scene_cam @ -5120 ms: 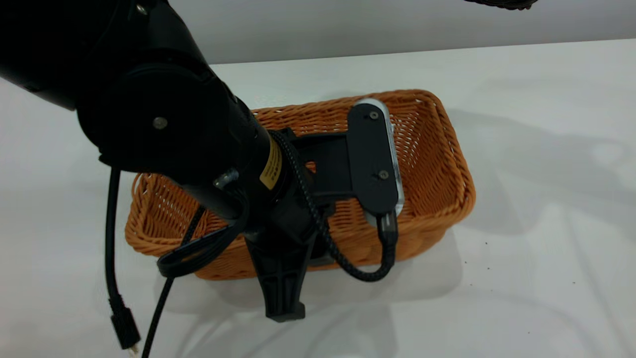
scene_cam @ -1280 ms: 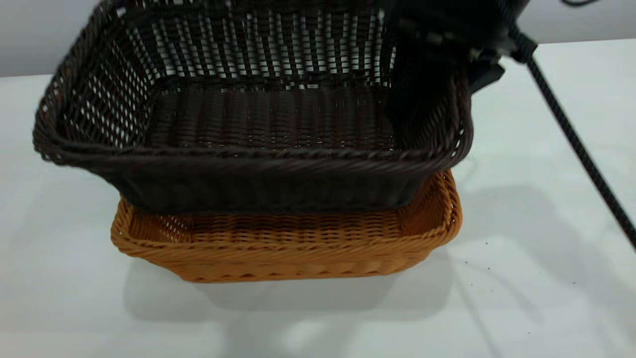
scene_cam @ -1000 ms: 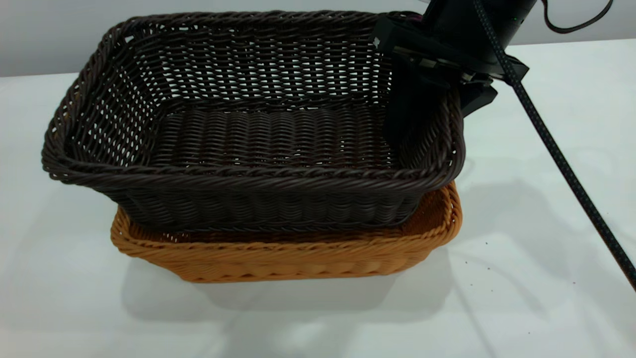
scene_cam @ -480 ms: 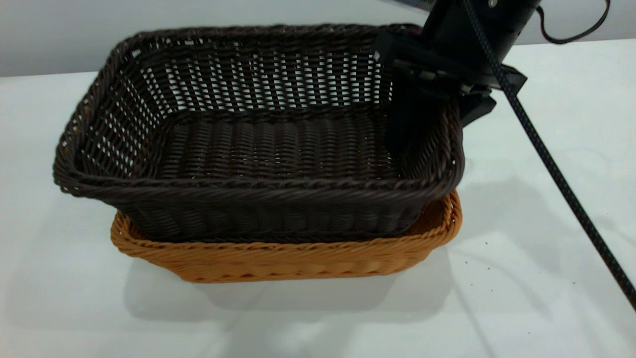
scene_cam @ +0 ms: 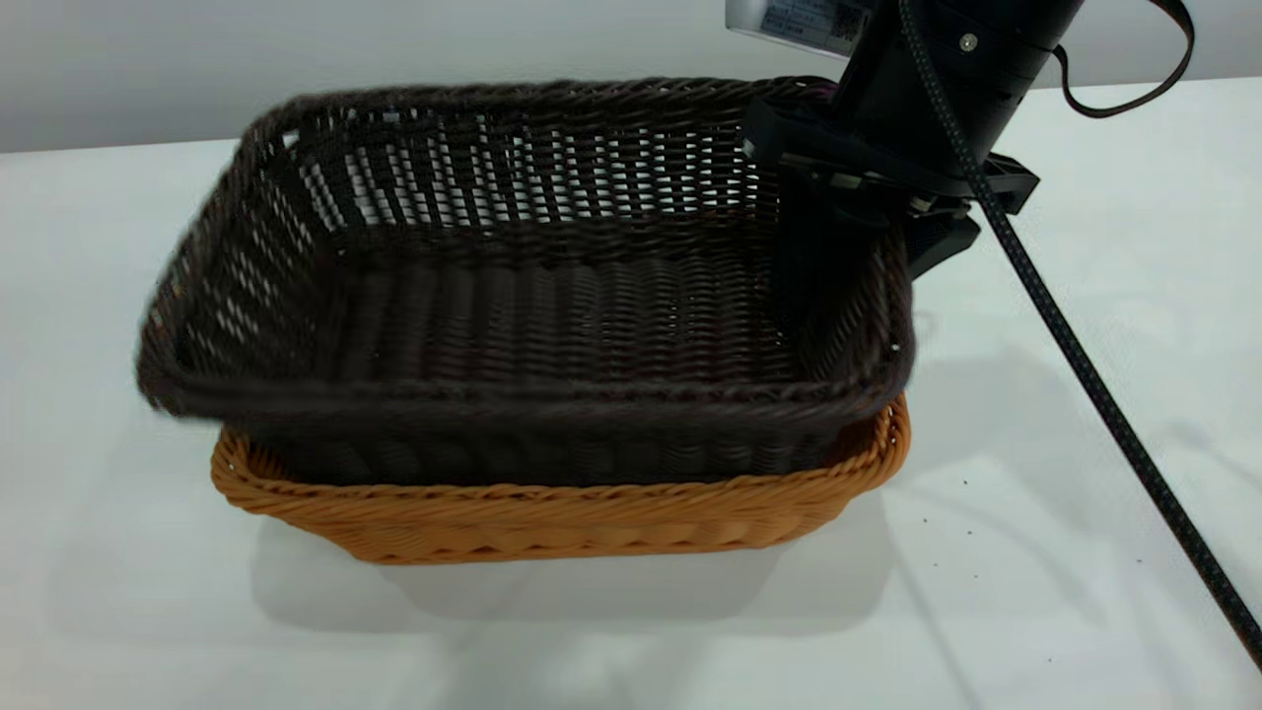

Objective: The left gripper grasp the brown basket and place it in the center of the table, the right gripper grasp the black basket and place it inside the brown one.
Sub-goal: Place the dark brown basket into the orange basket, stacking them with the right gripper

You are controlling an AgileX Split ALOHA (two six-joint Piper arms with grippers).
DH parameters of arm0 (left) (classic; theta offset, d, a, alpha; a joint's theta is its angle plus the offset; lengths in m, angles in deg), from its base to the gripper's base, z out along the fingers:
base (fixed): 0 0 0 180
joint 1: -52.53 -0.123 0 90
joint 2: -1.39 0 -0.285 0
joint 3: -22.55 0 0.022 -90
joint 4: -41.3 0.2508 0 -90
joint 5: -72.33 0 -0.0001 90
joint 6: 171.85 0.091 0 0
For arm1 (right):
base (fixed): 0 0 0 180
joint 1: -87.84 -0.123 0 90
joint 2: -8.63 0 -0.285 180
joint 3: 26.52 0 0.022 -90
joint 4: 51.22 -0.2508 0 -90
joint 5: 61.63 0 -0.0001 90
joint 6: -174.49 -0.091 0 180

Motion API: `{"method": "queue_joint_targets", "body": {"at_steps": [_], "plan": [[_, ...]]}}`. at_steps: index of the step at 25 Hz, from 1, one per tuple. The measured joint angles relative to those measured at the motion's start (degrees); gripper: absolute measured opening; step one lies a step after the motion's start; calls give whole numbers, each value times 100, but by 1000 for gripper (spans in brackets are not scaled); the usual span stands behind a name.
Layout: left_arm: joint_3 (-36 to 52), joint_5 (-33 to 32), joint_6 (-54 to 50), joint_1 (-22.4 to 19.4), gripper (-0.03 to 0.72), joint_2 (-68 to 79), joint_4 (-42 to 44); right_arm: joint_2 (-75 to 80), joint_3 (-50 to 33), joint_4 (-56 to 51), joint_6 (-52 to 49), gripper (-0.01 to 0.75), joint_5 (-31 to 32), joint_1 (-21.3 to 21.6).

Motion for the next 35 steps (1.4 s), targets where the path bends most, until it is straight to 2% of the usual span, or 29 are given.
{"method": "queue_joint_targets", "body": {"at_steps": [8,15,18,25,29,35], "plan": [[0,-6,0,-8,481,0,0,-5,0,-23,49,302,11,0],[0,-6,0,-8,481,0,0,-22,0,-73,169,496,103,0],[0,-6,0,-8,481,0,0,-22,0,-73,185,534,127,0],[0,-12,0,-8,481,0,0,-27,24,217,183,542,292,0],[0,-17,5,-8,481,0,6,-27,283,657,-61,545,598,5],[0,-43,22,-8,481,0,186,-27,890,478,-150,546,1199,5]]}}
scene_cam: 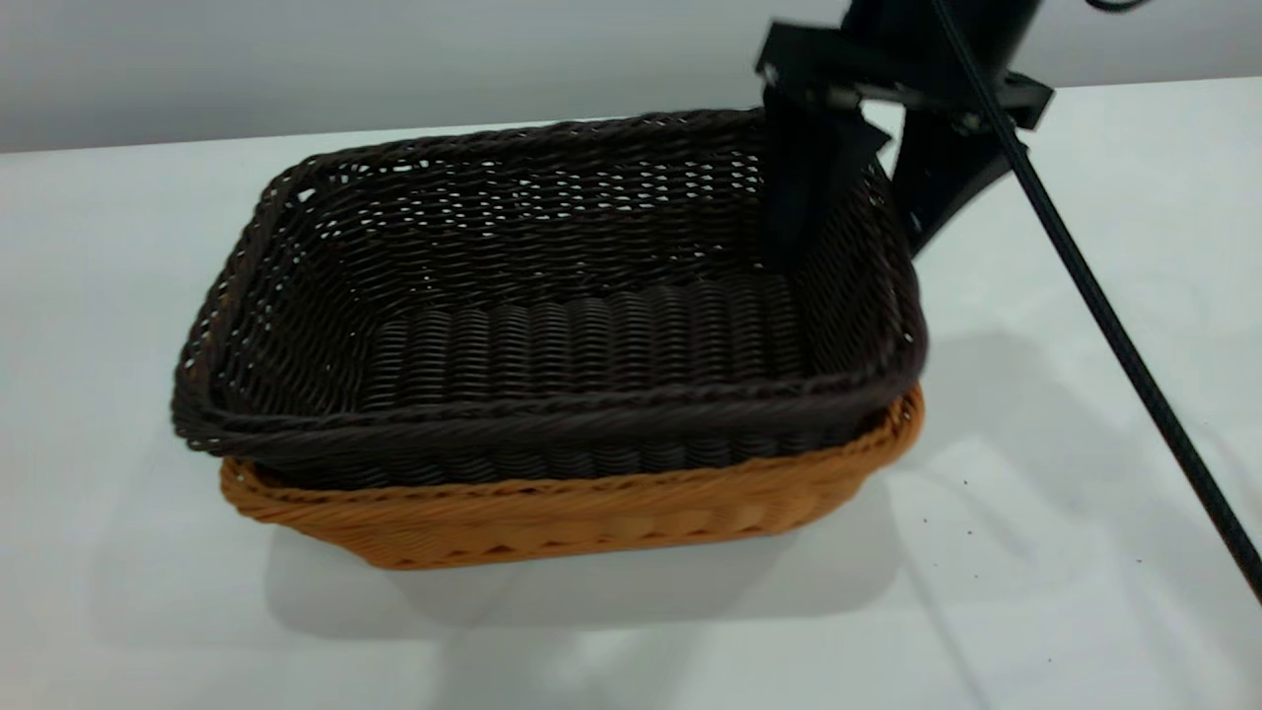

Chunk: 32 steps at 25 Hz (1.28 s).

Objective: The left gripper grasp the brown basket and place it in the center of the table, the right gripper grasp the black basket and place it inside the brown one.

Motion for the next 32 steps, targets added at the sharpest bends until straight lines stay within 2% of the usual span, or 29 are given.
{"method": "queue_joint_targets", "body": {"at_steps": [6,10,20,29,32], "plan": [[0,-104,1,0,481,0,0,0,422,20,0,546,305,0],[0,-304,1,0,481,0,11,0,431,156,47,546,304,0],[0,-347,1,0,481,0,116,0,444,983,-172,546,256,39],[0,-926,-142,0,478,-87,631,-318,883,625,-59,546,381,58],[0,-1333,-160,0,456,-233,862,-629,883,443,52,536,386,58]]}}
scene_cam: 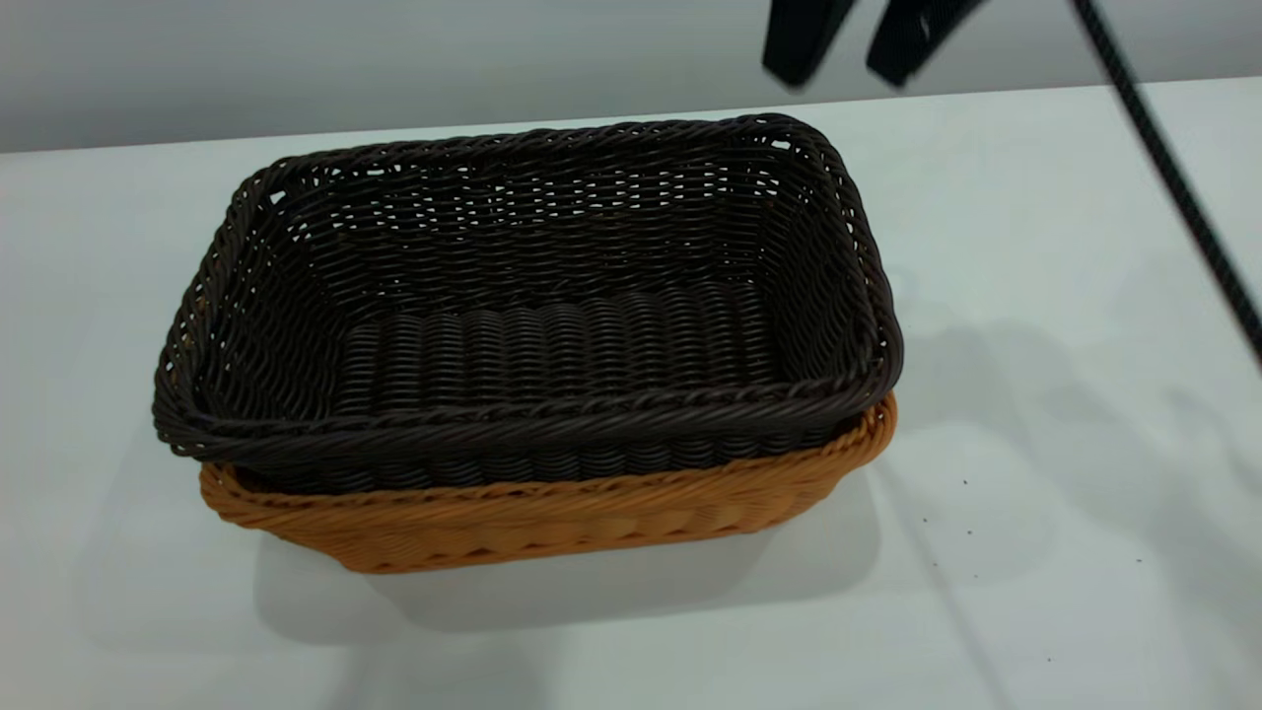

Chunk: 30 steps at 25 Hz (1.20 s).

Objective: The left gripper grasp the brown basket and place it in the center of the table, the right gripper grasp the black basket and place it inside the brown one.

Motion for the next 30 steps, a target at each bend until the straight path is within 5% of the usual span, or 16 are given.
{"method": "queue_joint_targets", "body": {"at_steps": [4,12,23,30], "plan": [[0,-548,-203,0,366,-241,265,-517,0,37,-7,444,6,0],[0,-1605,-816,0,28,-766,-273,-1652,0,-77,0,31,19,-11],[297,-2115,-811,0,0,-1653,-1275,-3804,-190,-39,295,1,-762,-11],[1051,-2048,-800,0,-1,-2206,-2190,-5469,-1322,-39,538,0,-1674,-11]]}}
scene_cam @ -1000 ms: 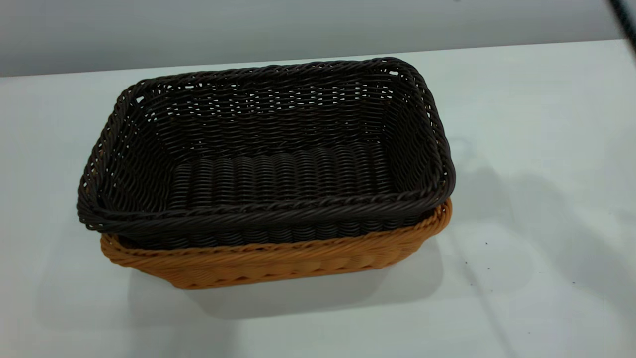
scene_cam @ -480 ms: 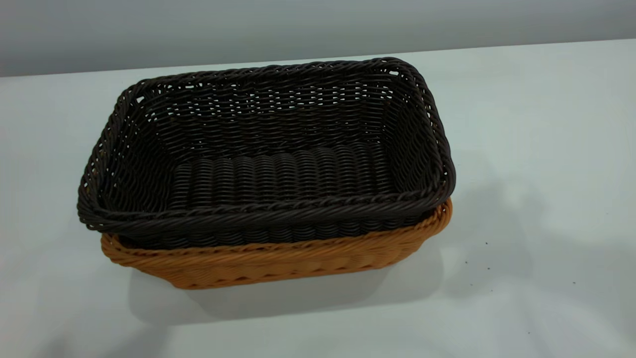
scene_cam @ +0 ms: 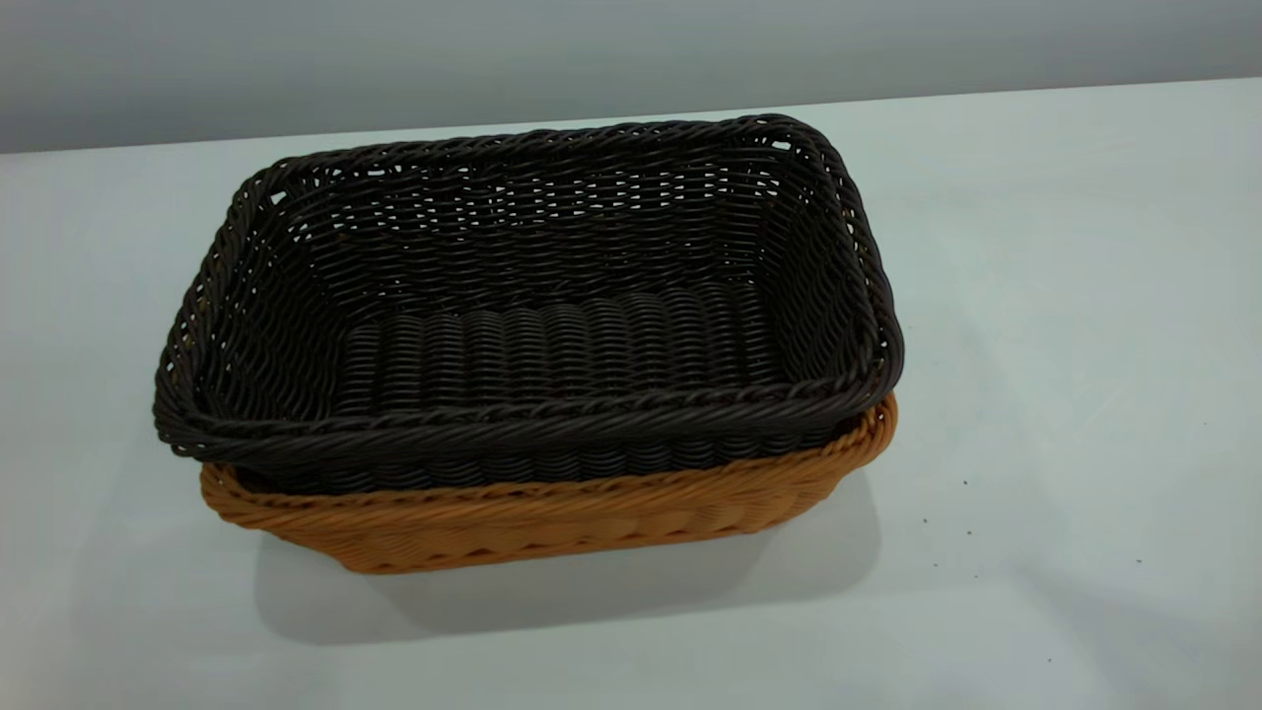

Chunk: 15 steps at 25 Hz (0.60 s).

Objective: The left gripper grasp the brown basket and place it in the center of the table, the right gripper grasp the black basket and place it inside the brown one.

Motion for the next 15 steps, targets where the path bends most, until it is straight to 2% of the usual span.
{"method": "queue_joint_targets", "body": {"at_steps": [3,7,15], "plan": [[294,3,83,0,-1,-177,-424,-815,-689,5,56,0,-249,0],[642,3,443,0,-1,-356,-1097,-1772,-1638,5,71,1,-264,0],[1281,-240,703,0,-1,-685,-2306,-3333,-3241,-36,103,1,390,6]]}}
